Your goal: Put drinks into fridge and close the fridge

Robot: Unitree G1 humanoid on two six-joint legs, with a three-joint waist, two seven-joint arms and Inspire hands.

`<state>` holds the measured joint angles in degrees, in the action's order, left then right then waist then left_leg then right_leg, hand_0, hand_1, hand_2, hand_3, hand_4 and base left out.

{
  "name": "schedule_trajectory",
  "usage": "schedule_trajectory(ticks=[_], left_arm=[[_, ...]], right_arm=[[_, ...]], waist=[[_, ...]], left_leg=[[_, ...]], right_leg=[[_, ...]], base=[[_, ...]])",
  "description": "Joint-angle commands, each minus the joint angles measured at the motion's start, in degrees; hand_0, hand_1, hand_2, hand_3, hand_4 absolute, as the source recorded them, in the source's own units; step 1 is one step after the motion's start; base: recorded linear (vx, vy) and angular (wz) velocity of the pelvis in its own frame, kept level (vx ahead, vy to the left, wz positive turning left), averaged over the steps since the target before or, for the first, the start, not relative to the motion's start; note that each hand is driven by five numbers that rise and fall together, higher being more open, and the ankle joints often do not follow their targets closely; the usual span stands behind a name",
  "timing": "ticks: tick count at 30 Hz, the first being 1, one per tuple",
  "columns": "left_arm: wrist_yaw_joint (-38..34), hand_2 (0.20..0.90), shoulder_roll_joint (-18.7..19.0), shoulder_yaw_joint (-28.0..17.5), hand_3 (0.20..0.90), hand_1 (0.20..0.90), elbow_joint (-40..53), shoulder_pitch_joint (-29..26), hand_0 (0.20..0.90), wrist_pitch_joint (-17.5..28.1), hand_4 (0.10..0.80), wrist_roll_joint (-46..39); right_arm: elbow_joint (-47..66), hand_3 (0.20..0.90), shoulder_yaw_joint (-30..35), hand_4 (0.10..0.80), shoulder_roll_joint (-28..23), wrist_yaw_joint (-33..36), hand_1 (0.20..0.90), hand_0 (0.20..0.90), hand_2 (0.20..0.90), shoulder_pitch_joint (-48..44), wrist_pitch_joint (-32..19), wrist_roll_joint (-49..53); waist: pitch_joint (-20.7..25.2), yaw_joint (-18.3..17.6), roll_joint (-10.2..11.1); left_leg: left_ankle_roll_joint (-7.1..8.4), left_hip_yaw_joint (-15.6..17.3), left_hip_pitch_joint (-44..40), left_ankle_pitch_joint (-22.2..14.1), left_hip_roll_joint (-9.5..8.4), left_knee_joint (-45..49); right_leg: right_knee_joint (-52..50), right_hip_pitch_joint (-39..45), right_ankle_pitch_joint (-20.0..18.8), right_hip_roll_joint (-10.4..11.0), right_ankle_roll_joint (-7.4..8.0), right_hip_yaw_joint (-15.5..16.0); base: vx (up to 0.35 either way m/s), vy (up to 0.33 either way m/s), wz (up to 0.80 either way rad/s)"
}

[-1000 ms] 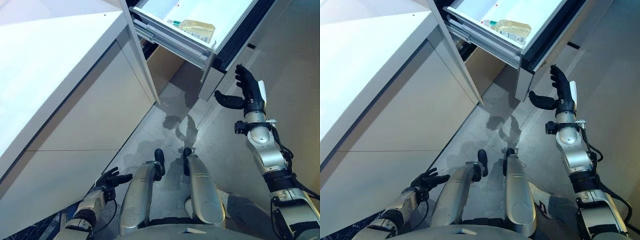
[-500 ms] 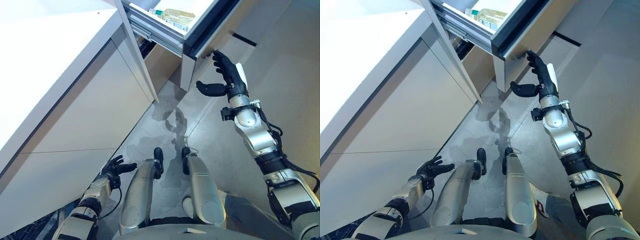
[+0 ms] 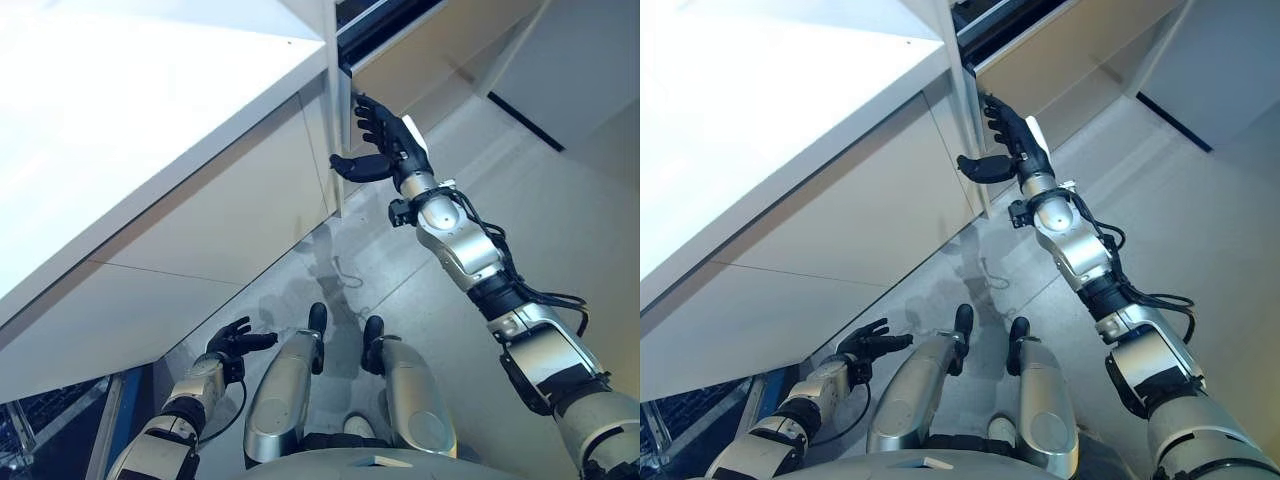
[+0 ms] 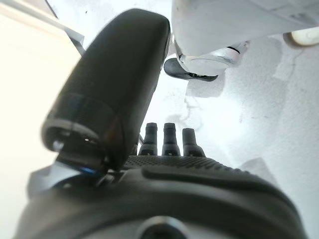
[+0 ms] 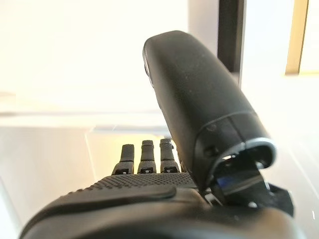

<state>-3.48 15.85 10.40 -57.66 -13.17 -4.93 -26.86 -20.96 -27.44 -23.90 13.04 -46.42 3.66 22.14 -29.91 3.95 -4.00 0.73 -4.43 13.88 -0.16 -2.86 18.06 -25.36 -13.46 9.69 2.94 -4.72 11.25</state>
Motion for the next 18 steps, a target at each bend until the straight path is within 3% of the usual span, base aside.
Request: schedule_trajectory(ticks=[1,8,11,14,18], left_arm=[[-0.2,0.9,3.4,4.2,0.9,0.9,1.4,2.4,0.9,1.6,0.8,2.0],[2.7,0.9,2.5,5.1,0.9,0.9,1.4,4.7,0.9,2.1,0.8,3.4],[3.0,0.9,1.5,4.5,0.9,0.9,0.6,6.8,0.9,1.6,0.8,2.3],[3.3,0.9,0.5,3.1,0.9,0.9,0.0,9.5,0.9,2.1,0.8,1.7],[2.3,0.9,-0.2,0.3,0.9,0.9,0.3,12.9,0.9,2.0,0.8,0.9]], right_arm=[[2.8,0.9,-4.4,0.8,9.0,-4.0,0.9,0.9,0.9,-14.7,-10.0,1.7],[-1.8,0.9,-1.4,0.8,7.1,-3.0,0.9,0.9,0.9,-12.8,-13.6,7.8],[-3.1,0.9,0.9,0.8,5.4,-4.1,0.9,0.9,0.9,-8.8,-11.3,8.7],[-3.3,0.9,3.6,0.8,2.7,-3.9,0.9,0.9,0.9,-1.4,-8.4,7.1],[-3.2,0.9,8.9,0.8,0.8,-6.1,0.9,0.9,0.9,15.4,-5.7,1.9]], waist=[[7.1,4.8,2.3],[11.8,5.0,4.1],[15.1,4.0,5.1],[18.4,2.5,5.7],[21.5,-0.4,6.0]], left_leg=[[-2.44,2.2,-1.5,-5.9,-1.4,1.4],[-1.76,3.2,-7.6,-5.1,-1.13,-5.0],[-1.5,4.3,-9.9,-4.9,-1.05,-7.4],[-1.51,5.8,-12.4,-5.0,-0.73,-10.1],[-1.67,7.8,-15.3,-5.0,-0.04,-13.6]], right_leg=[[7.6,4.7,-2.4,0.5,2.46,-1.5],[15.8,11.3,-4.5,0.6,3.87,0.1],[19.4,13.4,-6.2,0.9,5.06,-0.4],[22.5,14.7,-7.9,1.1,6.19,-1.1],[24.9,15.7,-9.1,0.9,7.44,-2.4]], base=[[0.049,-0.048,0.11],[0.023,-0.006,0.08],[0.029,0.048,0.03],[0.014,0.044,-0.01],[-0.01,0.02,-0.13]])
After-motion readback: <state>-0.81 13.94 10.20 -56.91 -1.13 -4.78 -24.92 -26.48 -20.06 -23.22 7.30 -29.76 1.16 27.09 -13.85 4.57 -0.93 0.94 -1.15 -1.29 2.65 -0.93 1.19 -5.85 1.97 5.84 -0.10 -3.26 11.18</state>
